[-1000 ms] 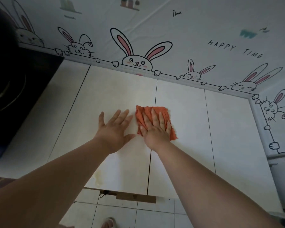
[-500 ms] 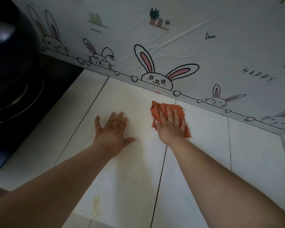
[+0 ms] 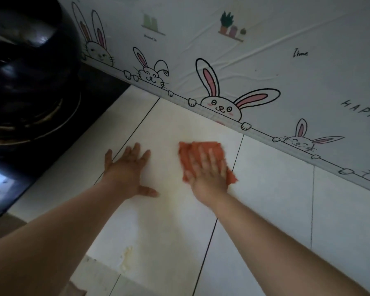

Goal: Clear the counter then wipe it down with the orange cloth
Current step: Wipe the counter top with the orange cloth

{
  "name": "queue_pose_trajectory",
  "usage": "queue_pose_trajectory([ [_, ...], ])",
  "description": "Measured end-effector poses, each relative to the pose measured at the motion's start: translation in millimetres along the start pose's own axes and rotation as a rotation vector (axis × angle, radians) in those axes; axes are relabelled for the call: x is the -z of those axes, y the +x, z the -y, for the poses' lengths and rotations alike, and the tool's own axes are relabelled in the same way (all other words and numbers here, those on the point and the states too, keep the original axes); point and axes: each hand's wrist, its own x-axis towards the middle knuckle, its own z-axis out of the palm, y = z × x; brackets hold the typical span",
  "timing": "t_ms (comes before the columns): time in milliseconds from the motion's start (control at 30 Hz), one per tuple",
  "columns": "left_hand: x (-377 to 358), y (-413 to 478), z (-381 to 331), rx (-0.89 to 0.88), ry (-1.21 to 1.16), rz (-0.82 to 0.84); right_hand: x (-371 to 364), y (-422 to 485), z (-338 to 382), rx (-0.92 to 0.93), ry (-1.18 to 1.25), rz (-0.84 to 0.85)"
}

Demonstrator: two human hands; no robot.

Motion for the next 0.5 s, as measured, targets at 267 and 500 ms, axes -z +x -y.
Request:
queue_pose_trajectory([
  [267,-1.5,1.8,-0.3,0.002,0.004,0.020,25.2,70.1,-40.8,-0.008,-0.015,0.023],
  [500,-1.4,2.0,0.2,-0.005,0.004,0.022,22.6,74.7,-7.2,-0.052,-0.008,0.047],
])
